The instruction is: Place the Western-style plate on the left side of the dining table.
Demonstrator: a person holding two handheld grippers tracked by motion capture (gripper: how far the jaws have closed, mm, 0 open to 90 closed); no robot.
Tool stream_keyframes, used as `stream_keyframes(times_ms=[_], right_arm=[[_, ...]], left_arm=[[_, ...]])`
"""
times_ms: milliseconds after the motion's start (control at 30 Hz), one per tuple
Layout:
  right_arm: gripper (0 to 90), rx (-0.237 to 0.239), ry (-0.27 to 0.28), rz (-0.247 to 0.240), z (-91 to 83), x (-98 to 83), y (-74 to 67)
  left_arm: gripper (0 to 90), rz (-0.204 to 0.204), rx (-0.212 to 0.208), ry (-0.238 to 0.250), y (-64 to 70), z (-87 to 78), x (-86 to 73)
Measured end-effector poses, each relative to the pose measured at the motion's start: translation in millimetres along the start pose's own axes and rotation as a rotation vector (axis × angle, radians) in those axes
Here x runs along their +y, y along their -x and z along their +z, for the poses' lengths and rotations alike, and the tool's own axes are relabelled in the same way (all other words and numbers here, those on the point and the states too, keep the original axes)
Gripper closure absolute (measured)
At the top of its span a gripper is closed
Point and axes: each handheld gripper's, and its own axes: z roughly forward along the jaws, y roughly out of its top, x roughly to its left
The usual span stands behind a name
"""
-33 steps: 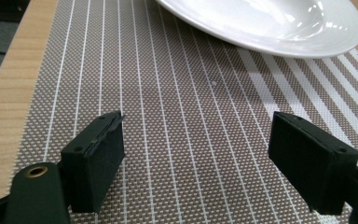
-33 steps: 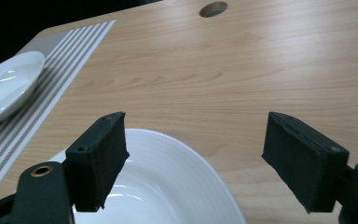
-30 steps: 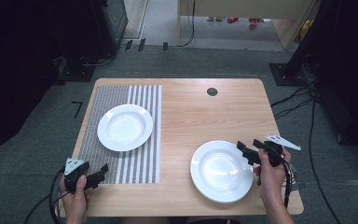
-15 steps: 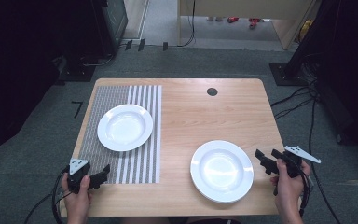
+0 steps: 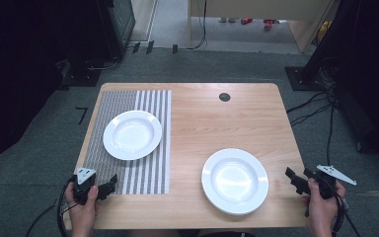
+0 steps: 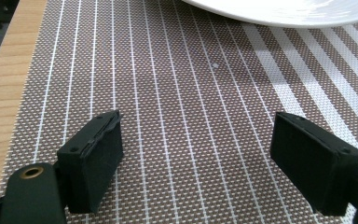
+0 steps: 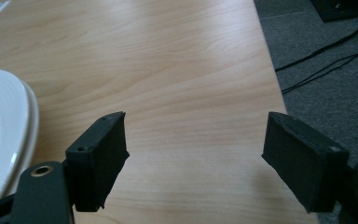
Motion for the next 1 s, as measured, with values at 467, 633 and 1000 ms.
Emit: stream_keyframes(times_ms=[467,633,1000], right_arm=[[18.6,-0.018,-0.069,-0.066,1.0,-15.9,7.4],[16.9,-0.026,-0.078,-0.095,4.0,-17.6,0.3],[14.4,-0.077,-0.094,-0.194,9.3,-20.9,-11.9]], left_arm=[[17.0,0.009,0.009,-0.004,1.3,0.4,0.1],[17.0,0.013,0.012,-0.005,1.8,0.6,0.2],[17.0,0.022,0.020,-0.009,2.8,0.9,0.2]])
